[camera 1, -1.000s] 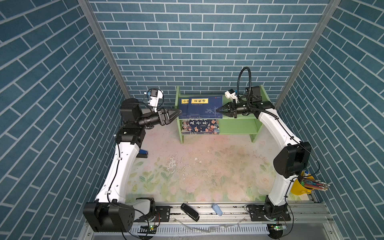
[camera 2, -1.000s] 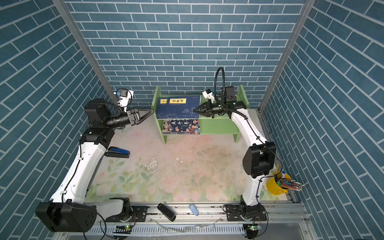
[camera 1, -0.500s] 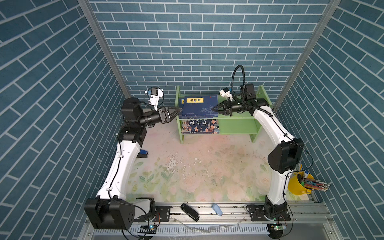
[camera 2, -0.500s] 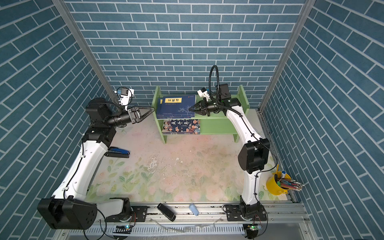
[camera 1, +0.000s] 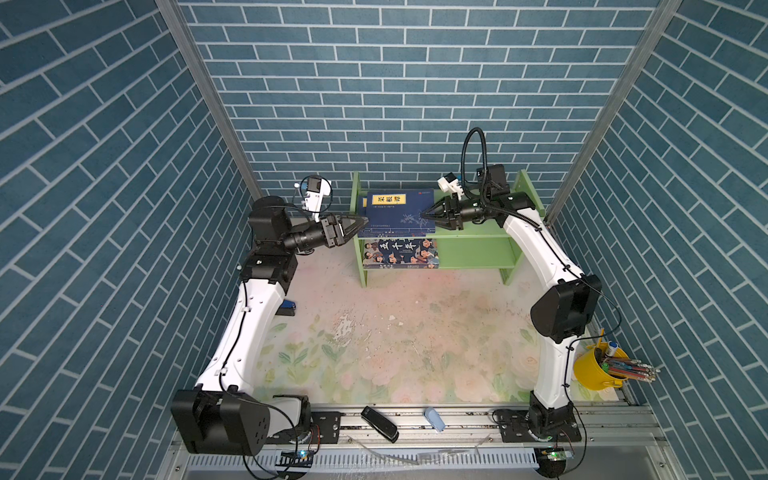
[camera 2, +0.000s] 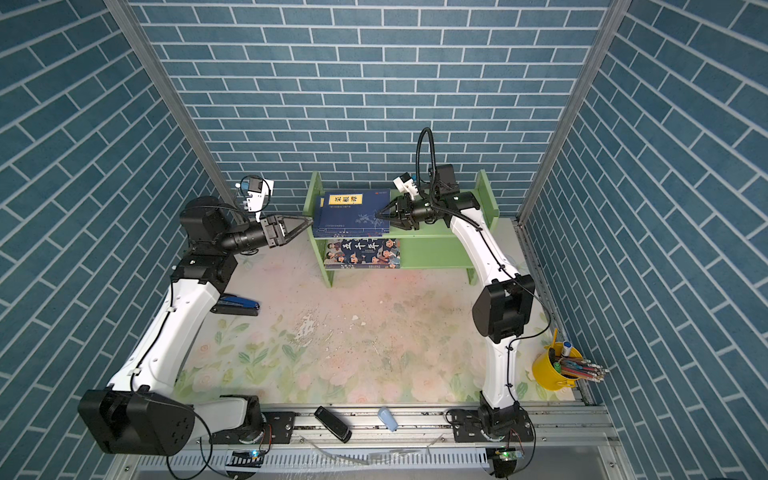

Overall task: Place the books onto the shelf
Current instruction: 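Lower the book onto the stacked books with the right gripper while the left gripper releases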

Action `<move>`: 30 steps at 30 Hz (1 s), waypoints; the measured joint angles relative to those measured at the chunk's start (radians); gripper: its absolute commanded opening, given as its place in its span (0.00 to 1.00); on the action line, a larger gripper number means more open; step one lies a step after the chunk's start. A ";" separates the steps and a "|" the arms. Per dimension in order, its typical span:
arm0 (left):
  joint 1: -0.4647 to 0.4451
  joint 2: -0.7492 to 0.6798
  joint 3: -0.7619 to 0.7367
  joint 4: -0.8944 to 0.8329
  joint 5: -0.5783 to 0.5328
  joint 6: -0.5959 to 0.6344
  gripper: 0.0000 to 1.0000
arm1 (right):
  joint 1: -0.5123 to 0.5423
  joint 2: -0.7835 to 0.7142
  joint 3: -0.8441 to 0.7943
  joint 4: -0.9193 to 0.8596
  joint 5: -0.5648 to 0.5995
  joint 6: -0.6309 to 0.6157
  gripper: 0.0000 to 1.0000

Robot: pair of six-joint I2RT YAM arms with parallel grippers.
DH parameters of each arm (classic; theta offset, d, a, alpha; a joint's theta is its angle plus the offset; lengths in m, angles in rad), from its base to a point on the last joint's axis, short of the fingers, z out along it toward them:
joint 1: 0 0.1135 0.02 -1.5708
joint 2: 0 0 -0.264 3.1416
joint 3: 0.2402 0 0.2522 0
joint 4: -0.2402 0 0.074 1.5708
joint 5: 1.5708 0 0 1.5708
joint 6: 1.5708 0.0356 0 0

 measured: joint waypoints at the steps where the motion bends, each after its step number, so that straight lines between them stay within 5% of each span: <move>1: -0.001 0.000 0.000 -0.008 -0.006 0.012 0.62 | 0.000 0.000 0.008 -0.012 0.013 -0.007 0.49; 17: -0.037 -0.009 0.074 -0.383 -0.229 0.482 0.63 | 0.000 -0.003 0.056 -0.127 0.291 -0.110 0.56; 30: -0.084 -0.035 0.033 -0.501 -0.530 0.833 0.67 | 0.004 -0.166 -0.092 0.022 0.328 -0.111 0.51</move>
